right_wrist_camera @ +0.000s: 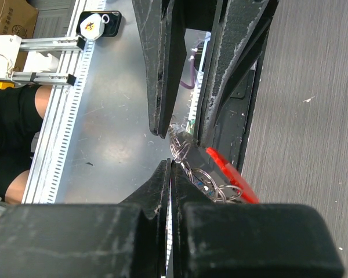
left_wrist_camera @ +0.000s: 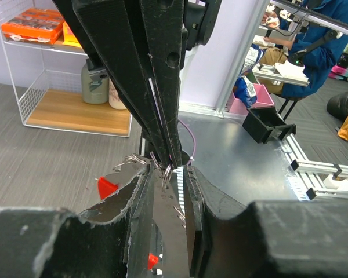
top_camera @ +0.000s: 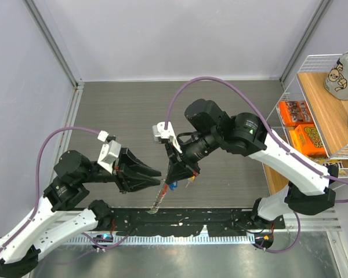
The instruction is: Put the keys on the keyring
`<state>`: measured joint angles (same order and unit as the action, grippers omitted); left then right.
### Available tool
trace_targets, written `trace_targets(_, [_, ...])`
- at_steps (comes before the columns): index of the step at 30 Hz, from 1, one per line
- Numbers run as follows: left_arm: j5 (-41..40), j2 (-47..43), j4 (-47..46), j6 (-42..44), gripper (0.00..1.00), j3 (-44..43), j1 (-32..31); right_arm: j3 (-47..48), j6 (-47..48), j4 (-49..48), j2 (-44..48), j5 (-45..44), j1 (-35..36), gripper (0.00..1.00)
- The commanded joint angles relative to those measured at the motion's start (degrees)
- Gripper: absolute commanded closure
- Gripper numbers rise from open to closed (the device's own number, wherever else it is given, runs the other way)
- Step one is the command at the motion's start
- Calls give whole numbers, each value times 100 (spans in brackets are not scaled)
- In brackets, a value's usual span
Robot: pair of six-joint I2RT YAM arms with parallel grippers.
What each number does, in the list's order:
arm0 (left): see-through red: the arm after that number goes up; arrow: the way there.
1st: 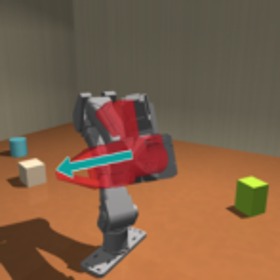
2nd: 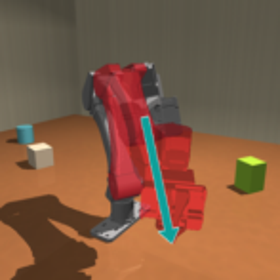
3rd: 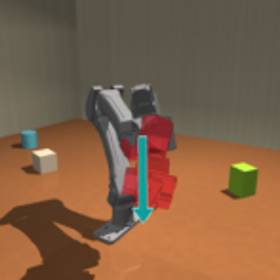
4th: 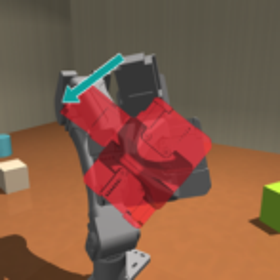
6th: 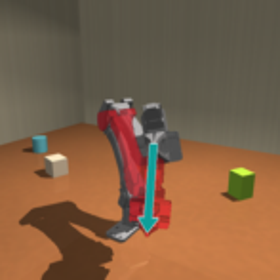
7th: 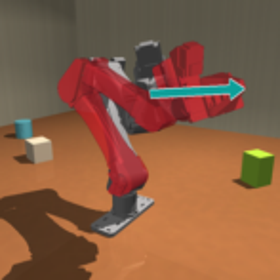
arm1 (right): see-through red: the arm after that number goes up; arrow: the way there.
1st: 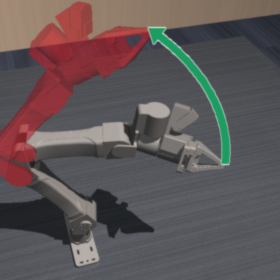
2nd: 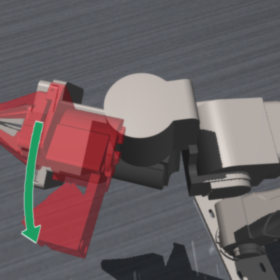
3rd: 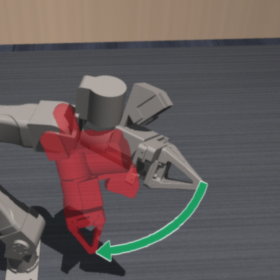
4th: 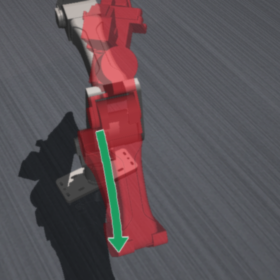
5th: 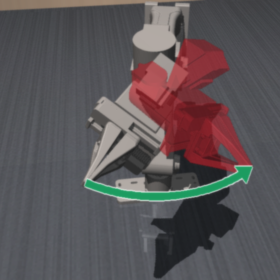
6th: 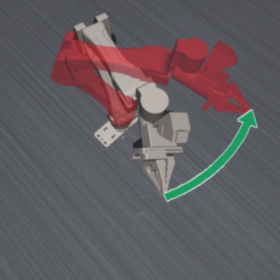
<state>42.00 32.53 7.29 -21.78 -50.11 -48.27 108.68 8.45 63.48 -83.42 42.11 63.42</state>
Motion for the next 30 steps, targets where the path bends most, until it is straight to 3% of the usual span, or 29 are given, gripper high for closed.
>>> trace_targets(1, [-25, -19, -26, 69, 68, -43, -7, 311, 8, -161, 36, -18, 57, 95])
trace_targets(15, [160, 34, -123, -63, 72, 1, -7, 759, -63, -126, -219, -141, 57, 95])
trace_targets(18, [177, 42, -131, -81, 80, -17, -7, 847, -71, -99, -263, -133, 57, 94])
trace_targets(22, [195, 51, -105, -72, 100, -17, -7, 856, -71, -82, -271, -141, 57, 95])
trace_targets(30, [-156, 25, -166, -72, 100, 18, -7, 795, -36, -117, -219, -115, 83, 95])
